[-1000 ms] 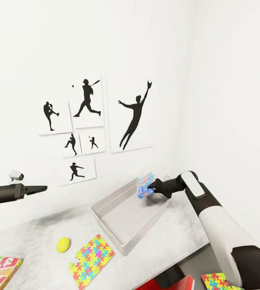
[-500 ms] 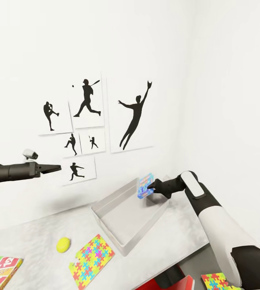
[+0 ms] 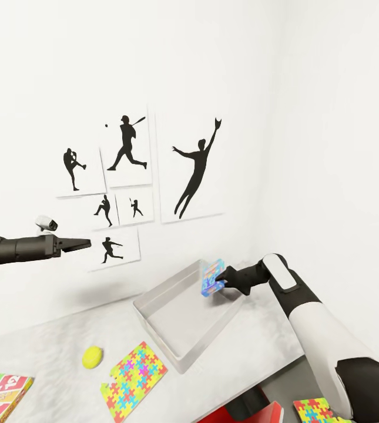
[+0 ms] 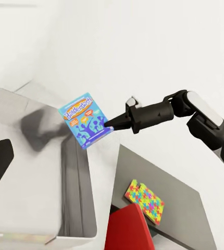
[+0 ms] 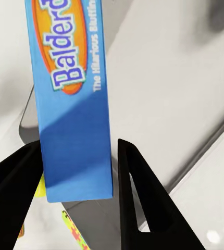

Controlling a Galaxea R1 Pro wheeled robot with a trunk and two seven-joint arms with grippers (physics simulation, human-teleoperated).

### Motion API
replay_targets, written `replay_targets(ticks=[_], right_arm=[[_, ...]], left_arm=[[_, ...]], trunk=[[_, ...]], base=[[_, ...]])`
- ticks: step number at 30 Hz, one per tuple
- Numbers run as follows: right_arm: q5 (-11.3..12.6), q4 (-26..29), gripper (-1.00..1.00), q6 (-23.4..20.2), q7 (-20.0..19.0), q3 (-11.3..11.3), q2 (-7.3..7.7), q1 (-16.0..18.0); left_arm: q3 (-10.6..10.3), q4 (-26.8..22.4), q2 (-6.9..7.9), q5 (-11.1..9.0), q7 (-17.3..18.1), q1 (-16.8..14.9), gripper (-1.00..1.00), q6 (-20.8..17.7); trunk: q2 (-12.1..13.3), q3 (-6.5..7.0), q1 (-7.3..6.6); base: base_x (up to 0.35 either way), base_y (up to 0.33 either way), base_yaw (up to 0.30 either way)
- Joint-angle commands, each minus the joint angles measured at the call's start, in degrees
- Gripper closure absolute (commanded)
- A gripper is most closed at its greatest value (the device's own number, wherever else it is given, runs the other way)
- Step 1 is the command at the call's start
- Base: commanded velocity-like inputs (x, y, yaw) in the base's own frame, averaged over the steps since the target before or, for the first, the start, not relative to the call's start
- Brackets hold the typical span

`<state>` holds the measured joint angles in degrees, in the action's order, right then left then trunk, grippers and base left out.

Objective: Put all the toys in the child's room - the three board games (two on the bed and one on the table), the two jigsaw puzzles on the table, and the tennis ball on the table - inside the toy box on the table in the child's room.

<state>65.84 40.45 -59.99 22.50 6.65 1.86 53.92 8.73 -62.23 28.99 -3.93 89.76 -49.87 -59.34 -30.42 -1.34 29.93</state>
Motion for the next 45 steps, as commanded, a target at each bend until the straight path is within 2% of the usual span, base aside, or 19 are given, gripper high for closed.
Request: replay_targets(ticks=[1,15,26,31,33,36,38,42,45], right_arm=[[0.69,0.10,1.00,-0.01,0.53,0.24,0.10,0.02],[0.69,0.15,1.00,-0.01,0.53,0.20,-0.47,-0.04],[0.65,0.17,1.00,-0.01,0.53,0.12,-0.22,-0.04],[0.39,-0.19,1.00,-0.01,0.79,-0.02,-0.72,0.41],[-0.24,-0.24,1.00,-0.01,0.88,-0.03,-0.83,0.61],[-2.85,-0.32,1.00,-0.01,0.94,-0.05,-1.04,1.25],[-5.94,-0.35,1.00,-0.01,0.80,-0.06,-1.38,1.63],[-10.02,-0.37,1.00,-0.01,0.52,-0.13,-2.74,1.85],[-10.73,-0.36,1.00,-0.01,-0.06,-0.06,-2.94,1.88]], left_arm=[[-0.05,0.00,0.01,0.05,0.24,-0.05,-1.00,-0.61],[-0.12,0.00,0.01,0.07,0.24,0.02,-1.00,-0.54],[-0.12,0.00,0.01,0.07,0.24,0.03,-1.00,-0.52],[-0.12,0.00,0.01,0.07,0.24,0.03,-1.00,-0.52],[-0.12,0.00,0.01,0.07,0.24,0.03,-1.00,-0.52],[-0.12,0.00,0.01,0.07,0.24,0.03,-1.00,-0.52],[-0.12,0.00,-0.02,0.07,0.24,0.03,-1.00,-0.52],[-0.12,0.00,0.00,0.07,0.24,0.03,-1.00,-0.52],[-0.12,0.00,-0.01,0.07,0.24,0.03,-1.00,-0.52]], trunk=[[-0.12,-0.13,0.03],[-0.12,-0.28,0.03],[-0.12,-0.37,0.03],[-0.12,-0.37,0.03],[-0.12,-0.37,0.03],[-0.12,-0.37,0.03],[-0.12,-0.37,0.03],[-0.12,-0.37,0.03],[-0.12,-0.37,0.03]], base=[[0.000,0.000,0.000],[0.000,0.000,0.000],[0.000,0.000,0.000],[0.000,0.000,0.000],[0.000,0.000,0.000],[0.000,0.000,0.000],[0.000,0.000,0.000],[0.000,0.000,0.000],[0.000,0.000,0.000]])
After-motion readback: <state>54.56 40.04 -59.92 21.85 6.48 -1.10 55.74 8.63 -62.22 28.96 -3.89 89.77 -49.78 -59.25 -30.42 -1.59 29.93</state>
